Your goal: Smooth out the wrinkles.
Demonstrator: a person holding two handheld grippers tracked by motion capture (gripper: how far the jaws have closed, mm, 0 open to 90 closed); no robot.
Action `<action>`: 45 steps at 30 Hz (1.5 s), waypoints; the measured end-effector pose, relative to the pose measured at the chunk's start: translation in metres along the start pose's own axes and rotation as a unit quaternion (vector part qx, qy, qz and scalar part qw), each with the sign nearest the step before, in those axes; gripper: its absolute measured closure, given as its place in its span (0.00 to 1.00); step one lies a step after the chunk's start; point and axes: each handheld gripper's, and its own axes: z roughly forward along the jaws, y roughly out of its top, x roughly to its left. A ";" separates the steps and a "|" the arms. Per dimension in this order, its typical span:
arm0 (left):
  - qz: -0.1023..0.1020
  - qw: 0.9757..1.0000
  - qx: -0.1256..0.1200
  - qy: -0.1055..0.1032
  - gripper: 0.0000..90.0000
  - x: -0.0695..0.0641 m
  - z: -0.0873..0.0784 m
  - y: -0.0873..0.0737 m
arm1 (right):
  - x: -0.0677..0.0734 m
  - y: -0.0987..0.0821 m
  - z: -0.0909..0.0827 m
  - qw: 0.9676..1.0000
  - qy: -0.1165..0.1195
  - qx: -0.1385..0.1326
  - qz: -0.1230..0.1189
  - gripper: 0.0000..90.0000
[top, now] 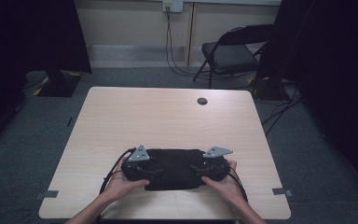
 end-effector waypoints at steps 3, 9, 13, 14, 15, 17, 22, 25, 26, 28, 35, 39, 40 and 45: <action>-0.023 1.000 -0.008 -0.002 0.42 0.001 -0.004 0.002 | -0.008 0.001 -0.004 0.999 0.018 -0.010 0.030 0.34; -0.083 0.995 -0.046 -0.023 0.37 0.010 -0.036 0.005 | -0.018 0.007 -0.030 0.996 0.017 -0.052 0.076 0.23; -0.102 0.992 -0.069 -0.002 0.35 0.022 -0.067 -0.003 | -0.028 0.001 -0.055 0.993 0.011 -0.073 0.094 0.22; -0.106 0.992 -0.067 0.009 0.35 0.026 -0.074 -0.008 | -0.031 -0.002 -0.061 0.992 0.007 -0.077 0.099 0.22; -0.113 0.991 -0.063 0.021 0.35 0.029 -0.080 -0.013 | -0.034 -0.005 -0.067 0.992 0.001 -0.079 0.103 0.22; -0.131 0.989 -0.044 0.045 0.34 0.037 -0.089 -0.025 | -0.041 -0.013 -0.077 0.991 -0.011 -0.080 0.111 0.22; -0.153 0.983 0.014 0.096 0.34 0.047 -0.102 -0.048 | -0.055 -0.038 -0.089 0.989 -0.046 -0.056 0.127 0.19; -0.159 0.979 0.050 0.121 0.32 0.054 -0.103 -0.060 | -0.065 -0.052 -0.091 0.987 -0.067 -0.042 0.141 0.21; -0.157 0.979 0.058 0.120 0.31 0.057 -0.103 -0.063 | -0.070 -0.056 -0.090 0.986 -0.082 -0.036 0.143 0.21; -0.168 0.976 0.069 0.122 0.27 0.064 -0.101 -0.066 | -0.081 -0.061 -0.086 0.983 -0.097 -0.021 0.153 0.20; -0.163 0.970 0.108 0.146 0.34 0.071 -0.094 -0.075 | -0.088 -0.073 -0.076 0.981 -0.124 0.017 0.150 0.21; -0.145 0.969 0.109 0.166 0.26 0.070 -0.088 -0.080 | -0.081 -0.076 -0.069 0.981 -0.141 0.021 0.128 0.19; -0.141 0.970 0.105 0.167 0.24 0.070 -0.087 -0.081 | -0.079 -0.077 -0.067 0.982 -0.148 0.021 0.115 0.18; -0.127 0.976 0.060 0.167 0.15 0.070 -0.082 -0.089 | -0.077 -0.079 -0.066 0.982 -0.151 0.011 0.109 0.18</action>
